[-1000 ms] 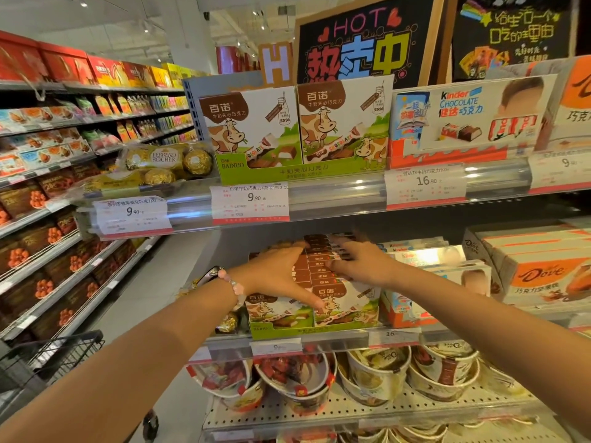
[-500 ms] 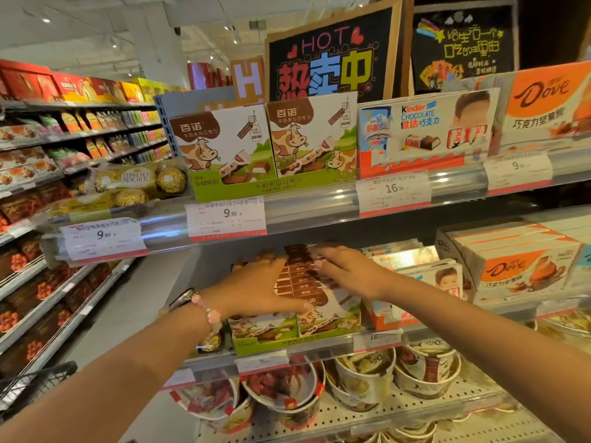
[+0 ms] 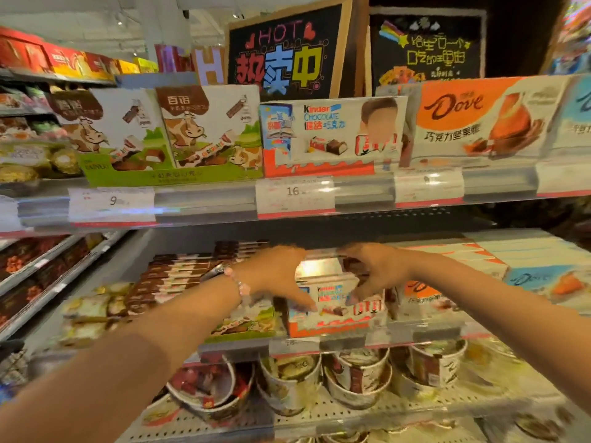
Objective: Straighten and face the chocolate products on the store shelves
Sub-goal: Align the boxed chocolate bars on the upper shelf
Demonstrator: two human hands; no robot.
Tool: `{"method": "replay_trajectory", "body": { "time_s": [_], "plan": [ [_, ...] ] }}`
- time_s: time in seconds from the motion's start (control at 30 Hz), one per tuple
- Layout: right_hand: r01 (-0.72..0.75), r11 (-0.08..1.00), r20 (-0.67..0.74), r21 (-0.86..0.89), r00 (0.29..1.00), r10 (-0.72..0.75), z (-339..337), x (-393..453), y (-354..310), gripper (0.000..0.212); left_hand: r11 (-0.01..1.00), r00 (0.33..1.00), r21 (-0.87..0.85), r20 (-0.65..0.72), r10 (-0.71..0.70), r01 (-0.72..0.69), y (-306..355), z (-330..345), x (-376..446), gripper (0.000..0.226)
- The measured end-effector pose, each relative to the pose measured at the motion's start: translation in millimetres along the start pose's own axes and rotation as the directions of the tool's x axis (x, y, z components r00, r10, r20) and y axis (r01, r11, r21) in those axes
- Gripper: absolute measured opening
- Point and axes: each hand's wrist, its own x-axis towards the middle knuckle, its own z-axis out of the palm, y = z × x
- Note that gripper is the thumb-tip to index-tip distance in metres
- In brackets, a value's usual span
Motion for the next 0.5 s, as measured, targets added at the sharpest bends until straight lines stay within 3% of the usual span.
{"method": "replay_trajectory", "body": {
  "time_s": [0.13, 0.4, 0.5],
  "plan": [
    [0.017, 1.0, 0.077, -0.011, 0.997, -0.016, 0.9, 8.6, 20.8, 0.084, 0.992, 0.982, -0.034, 0.15, -0.113, 0.119, 3.8, 8.6, 19.9, 0.069],
    [0.06, 0.998, 0.098, 0.003, 0.993, -0.06, 1.1, 20.2, 33.7, 0.085, 0.984, 0.979, -0.032, 0.11, -0.169, 0.174, 8.4, 11.8, 21.7, 0.071],
    [0.061, 0.998, 0.079, -0.034, 0.995, -0.058, 2.6, 22.1, 35.9, 0.099, 0.981, 0.981, -0.072, 0.084, -0.176, 0.182, 8.6, 11.8, 20.9, 0.069]
  ]
}}
